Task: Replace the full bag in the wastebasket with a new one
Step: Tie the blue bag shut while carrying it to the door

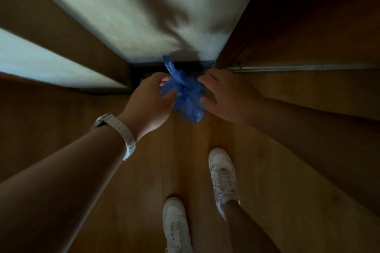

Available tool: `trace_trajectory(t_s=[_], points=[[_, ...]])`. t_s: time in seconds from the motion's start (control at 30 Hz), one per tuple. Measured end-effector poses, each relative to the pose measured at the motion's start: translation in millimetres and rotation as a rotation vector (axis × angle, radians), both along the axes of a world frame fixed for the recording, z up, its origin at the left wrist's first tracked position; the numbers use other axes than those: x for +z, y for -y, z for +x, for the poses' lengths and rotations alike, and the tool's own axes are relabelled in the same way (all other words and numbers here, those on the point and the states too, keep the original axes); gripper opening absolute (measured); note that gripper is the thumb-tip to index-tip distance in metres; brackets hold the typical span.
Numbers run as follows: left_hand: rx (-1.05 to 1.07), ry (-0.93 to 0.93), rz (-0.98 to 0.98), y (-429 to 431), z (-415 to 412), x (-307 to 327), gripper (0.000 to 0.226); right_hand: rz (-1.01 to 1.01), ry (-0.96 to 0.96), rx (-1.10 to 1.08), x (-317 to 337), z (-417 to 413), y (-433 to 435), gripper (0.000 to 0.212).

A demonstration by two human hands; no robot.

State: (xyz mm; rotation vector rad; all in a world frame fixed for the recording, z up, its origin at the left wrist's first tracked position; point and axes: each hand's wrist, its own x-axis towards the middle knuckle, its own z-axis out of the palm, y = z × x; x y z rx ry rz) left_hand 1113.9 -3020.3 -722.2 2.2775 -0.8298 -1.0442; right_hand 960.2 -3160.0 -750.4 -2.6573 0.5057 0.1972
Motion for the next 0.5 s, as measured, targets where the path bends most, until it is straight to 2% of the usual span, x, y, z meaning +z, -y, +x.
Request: trace_trajectory(t_s=[0.27, 0.5], points=[[-0.446, 0.419, 0.085, -37, -15, 133, 0.046, -0.05, -0.081, -0.089, 145, -36, -30, 0.049], [-0.521, 0.512, -0.035, -78, -47, 265, 0.048, -0.099, -0.099, -0.208, 292, -78, -84, 0.059]])
